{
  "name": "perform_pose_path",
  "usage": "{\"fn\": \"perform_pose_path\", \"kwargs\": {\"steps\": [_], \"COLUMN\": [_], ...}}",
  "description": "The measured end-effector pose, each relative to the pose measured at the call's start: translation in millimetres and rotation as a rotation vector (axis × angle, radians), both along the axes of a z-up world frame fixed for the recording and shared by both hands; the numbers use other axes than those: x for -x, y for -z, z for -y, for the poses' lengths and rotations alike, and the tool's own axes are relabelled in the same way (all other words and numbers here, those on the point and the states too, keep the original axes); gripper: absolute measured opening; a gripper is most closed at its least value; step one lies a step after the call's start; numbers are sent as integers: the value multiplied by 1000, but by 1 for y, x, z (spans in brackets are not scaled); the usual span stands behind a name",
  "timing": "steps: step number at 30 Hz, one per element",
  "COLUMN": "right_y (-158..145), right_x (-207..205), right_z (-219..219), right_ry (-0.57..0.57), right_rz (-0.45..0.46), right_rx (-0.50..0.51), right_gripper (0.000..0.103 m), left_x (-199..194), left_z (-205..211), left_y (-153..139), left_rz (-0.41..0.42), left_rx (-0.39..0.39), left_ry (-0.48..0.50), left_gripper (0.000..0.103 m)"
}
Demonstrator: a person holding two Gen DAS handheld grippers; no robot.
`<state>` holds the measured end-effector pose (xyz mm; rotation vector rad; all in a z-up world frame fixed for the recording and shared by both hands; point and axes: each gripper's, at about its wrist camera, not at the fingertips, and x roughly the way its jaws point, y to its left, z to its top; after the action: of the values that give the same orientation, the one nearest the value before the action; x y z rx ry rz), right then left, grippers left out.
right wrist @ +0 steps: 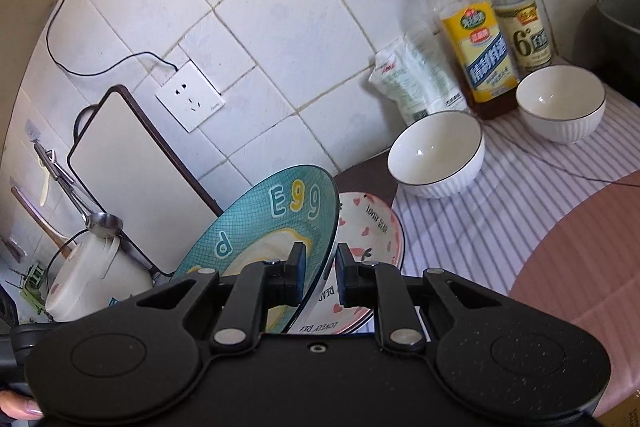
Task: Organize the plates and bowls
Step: 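Carry the egg plate and lower it onto the bunny plate stack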
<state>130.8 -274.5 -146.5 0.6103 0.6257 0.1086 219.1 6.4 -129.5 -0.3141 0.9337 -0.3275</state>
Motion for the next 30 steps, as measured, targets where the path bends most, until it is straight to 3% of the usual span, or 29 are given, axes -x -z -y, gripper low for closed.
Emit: {"fn": "perform_pose_path", "kwargs": {"steps": [12, 30], "right_y": [23, 51], "right_x": [-49, -86], "right_z": [-18, -23], "right_ry": [-71, -49], "right_rz": [-92, -210], "right_rx": [57, 89], "right_gripper": [20, 20], "left_x": [-24, -68], "left_z": [-12, 1], "left_y": [35, 50], "left_rz": [-81, -122], "left_rx": [13, -56], "left_ry": [-50, 4], "left_gripper": [15, 16]}}
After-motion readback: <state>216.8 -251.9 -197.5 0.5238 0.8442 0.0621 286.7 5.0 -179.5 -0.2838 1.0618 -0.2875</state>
